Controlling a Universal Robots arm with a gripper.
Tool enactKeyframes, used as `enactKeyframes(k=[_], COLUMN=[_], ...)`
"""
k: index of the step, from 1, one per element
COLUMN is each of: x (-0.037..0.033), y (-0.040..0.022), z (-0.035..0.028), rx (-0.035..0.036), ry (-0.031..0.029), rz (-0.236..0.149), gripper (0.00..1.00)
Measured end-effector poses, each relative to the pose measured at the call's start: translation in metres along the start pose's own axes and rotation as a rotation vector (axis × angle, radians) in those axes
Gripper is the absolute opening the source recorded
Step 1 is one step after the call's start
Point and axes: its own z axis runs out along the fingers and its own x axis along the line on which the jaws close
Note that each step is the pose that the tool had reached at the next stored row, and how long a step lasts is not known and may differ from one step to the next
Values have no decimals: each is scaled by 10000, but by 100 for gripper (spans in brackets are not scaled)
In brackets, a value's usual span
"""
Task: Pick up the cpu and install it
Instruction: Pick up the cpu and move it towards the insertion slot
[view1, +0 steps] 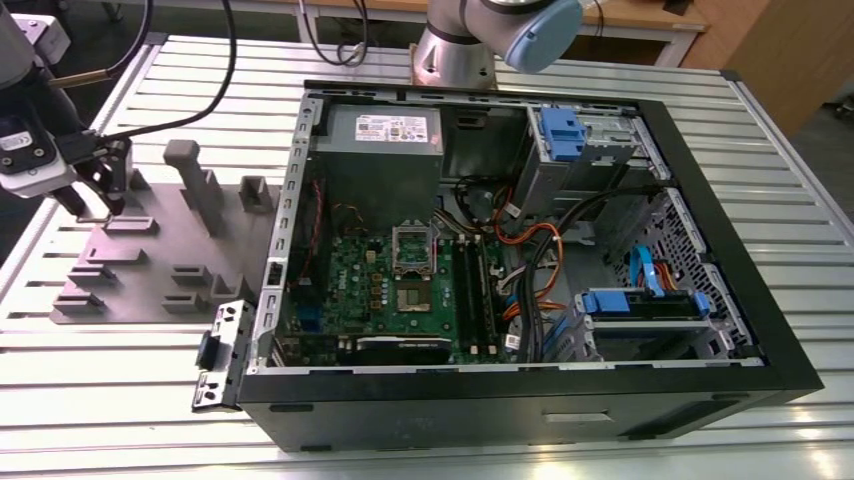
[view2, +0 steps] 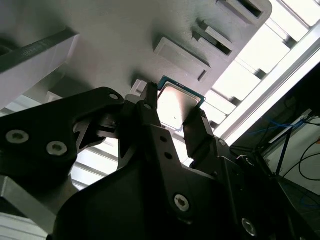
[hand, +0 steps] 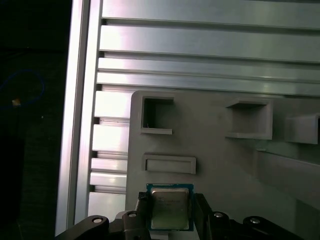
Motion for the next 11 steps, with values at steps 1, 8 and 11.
enactKeyframes(k=[1, 8, 11], x=[0, 1, 2], y=[0, 2, 3], z=[-5, -52, -75], rx=[0, 0, 0], ry=[0, 0, 1], rz=[0, 0, 0], gripper=[45, 45, 45])
